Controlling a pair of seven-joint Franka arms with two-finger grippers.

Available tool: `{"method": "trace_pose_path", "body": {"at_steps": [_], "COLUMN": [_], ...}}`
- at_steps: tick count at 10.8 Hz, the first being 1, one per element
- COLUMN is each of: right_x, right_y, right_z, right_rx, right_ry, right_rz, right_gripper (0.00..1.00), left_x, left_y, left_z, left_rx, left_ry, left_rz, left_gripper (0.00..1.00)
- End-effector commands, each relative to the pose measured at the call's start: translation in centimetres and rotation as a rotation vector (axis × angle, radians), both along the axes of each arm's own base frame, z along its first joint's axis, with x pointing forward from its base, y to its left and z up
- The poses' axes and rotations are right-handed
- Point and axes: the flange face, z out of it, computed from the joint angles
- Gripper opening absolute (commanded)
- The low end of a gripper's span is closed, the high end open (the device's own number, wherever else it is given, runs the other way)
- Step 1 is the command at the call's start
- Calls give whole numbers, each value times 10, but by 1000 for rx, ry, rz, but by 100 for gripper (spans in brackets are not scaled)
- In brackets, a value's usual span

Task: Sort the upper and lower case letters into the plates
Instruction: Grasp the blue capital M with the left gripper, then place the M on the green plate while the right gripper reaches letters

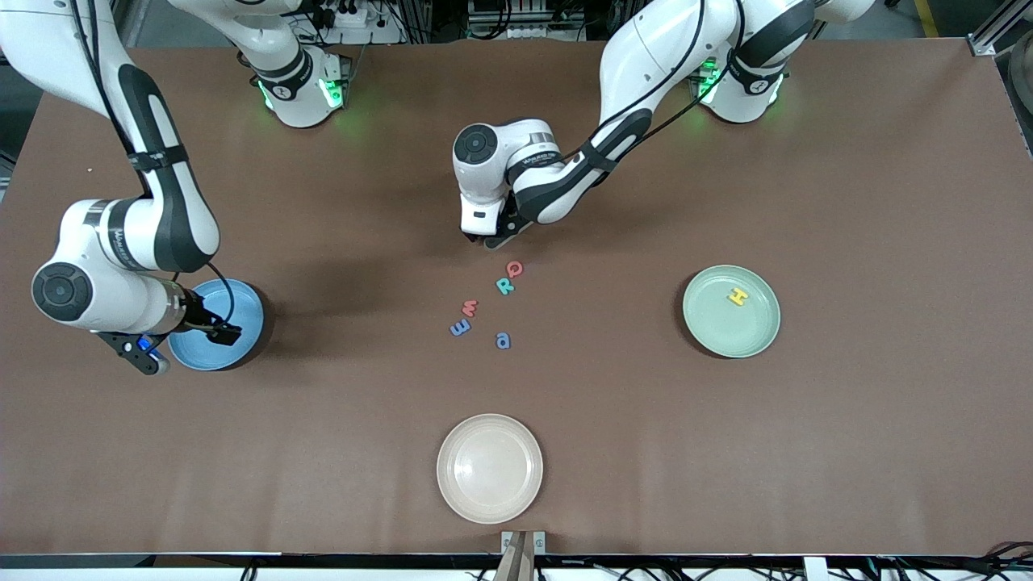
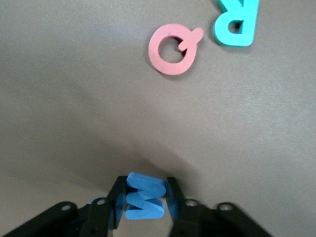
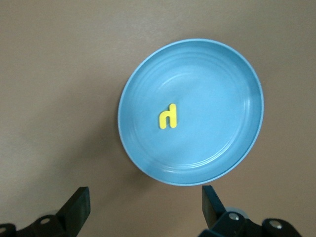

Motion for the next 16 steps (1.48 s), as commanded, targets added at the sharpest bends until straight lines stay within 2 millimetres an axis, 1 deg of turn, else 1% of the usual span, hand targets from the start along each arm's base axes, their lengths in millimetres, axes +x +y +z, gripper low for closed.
{"method": "trace_pose_path", "body": {"at_steps": [1, 2, 3, 4, 5, 6, 7, 8, 10, 11, 12, 13, 14, 15, 16], "right_x": [2, 3, 6, 8, 10, 11, 15, 20, 24, 23, 20, 13, 11, 8, 3], "right_y": [1, 3, 16, 35, 49, 57, 73, 99, 164, 183, 211, 249, 266, 286, 311], "right_z": [6, 6, 9, 7, 9, 7, 10, 10, -8, -10, -6, -4, -10, -13, -12], "right_rx": [16, 16, 7, -1, -4, -7, -14, -9, 1, 3, 8, 6, 5, 0, -1], "right_ry": [-8, -10, -21, -23, -33, -35, -47, -56, -59, -83, -111, -131, -141, -149, -157], "right_rz": [-26, -28, -73, -89, -96, -118, -142, -184, -192, -213, -230, -227, -264, -325, -370], "right_gripper": [100, 100, 100, 100, 100, 100, 100, 100, 100, 100, 100, 100, 100, 100, 100], "left_x": [2, 7, 13, 19, 28, 49, 58, 70, 93, 103, 112, 122, 136, 142, 157], "left_y": [1, 2, 5, 7, 13, 28, 38, 47, 72, 83, 96, 109, 131, 148, 176], "left_z": [-12, -10, -8, -3, 2, 5, 6, 16, 33, 44, 51, 63, 76, 79, 81], "left_rx": [-1, -7, -16, -32, -43, -35, -21, -36, -44, -56, -46, -43, -49, -51, -58], "left_ry": [2, 2, 21, 41, 54, 59, 80, 104, 181, 211, 234, 237, 238, 264, 286], "left_rz": [-24, -31, -21, -37, -71, -86, -129, -159, -164, -191, -228, -273, -328, -422, -519], "left_gripper": [23, 19, 17, 17, 15, 6, 6, 7, 6, 6, 6, 6, 6, 7, 7]}}
